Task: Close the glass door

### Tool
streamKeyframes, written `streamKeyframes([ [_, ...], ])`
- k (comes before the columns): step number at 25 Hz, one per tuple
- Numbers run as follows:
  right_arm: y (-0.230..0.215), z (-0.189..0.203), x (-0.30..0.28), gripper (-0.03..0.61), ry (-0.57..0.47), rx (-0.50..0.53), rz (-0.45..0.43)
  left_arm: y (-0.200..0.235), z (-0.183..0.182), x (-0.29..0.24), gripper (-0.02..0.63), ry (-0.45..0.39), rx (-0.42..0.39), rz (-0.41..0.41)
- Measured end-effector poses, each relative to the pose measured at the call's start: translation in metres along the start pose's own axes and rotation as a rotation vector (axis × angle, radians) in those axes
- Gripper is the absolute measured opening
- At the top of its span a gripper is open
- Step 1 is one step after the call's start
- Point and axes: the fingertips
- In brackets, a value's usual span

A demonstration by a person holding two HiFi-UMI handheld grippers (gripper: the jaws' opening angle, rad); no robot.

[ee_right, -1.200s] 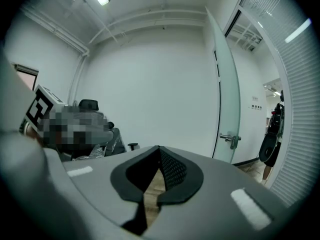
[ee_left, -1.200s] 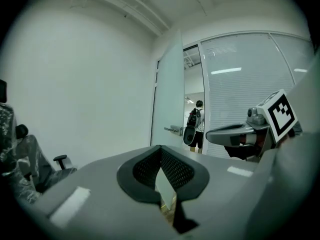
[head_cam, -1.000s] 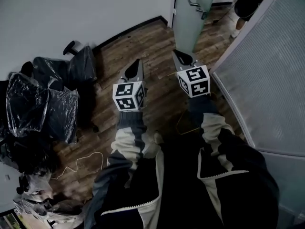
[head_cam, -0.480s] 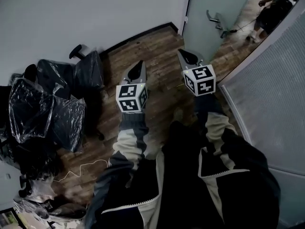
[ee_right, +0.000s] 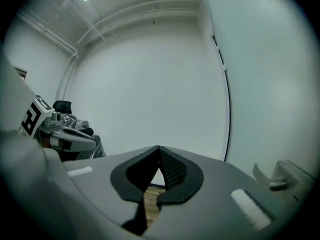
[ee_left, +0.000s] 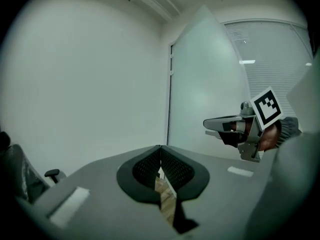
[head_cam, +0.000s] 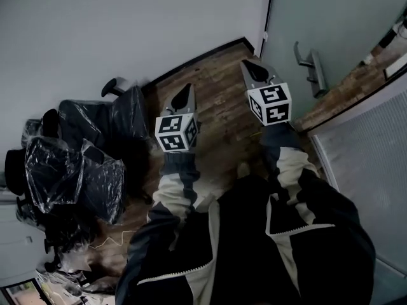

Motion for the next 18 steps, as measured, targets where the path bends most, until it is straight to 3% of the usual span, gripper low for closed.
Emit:
streamKeyframes([
  [11, -0.102, -0.007, -0.044, 0.005, 0.008, -0.017, 0.082, -0.034, -0.039, -0.123, 0.0, -0.029, 0.024, 0.122],
  [18, -0.136, -0.042, -0.07, 0.005, 0.012, 0.02, 0.193, -0.064, -0.06, -0.216, 0.0, -0.025, 0.027, 0.365],
])
Point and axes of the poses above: the fingertips, and each gripper's own axes: x backward along the fingers, y to its left, z out of its underside, and after that the axes turned 10 degrees about -z, right-handed
